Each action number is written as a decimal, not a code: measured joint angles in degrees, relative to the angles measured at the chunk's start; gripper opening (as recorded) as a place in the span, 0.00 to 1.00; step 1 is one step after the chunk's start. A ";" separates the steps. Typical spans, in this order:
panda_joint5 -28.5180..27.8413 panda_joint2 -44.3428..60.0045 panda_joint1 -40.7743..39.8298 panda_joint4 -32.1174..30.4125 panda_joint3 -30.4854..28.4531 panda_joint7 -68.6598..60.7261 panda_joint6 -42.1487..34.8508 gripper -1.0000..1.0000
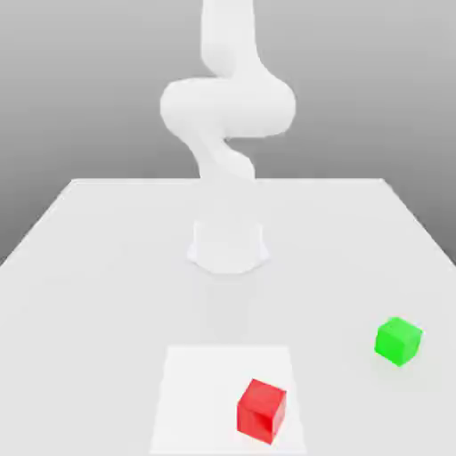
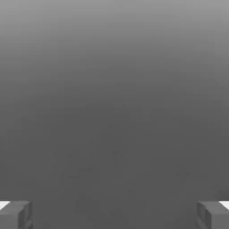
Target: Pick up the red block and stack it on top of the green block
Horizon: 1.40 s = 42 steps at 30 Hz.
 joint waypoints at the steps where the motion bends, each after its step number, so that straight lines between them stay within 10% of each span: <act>1: 0.50 2.26 1.34 -0.55 -1.05 -2.68 0.92 0.50; 13: 7.21 27.60 12.51 -6.69 -8.96 -33.36 11.01 0.50; 29: 7.85 59.49 12.30 -11.23 -5.71 -58.55 29.01 0.50; 30: 8.43 60.79 11.83 -11.04 -5.12 -59.00 30.07 0.00; 42: 3.84 51.64 13.56 -12.58 -7.59 -55.58 22.46 0.00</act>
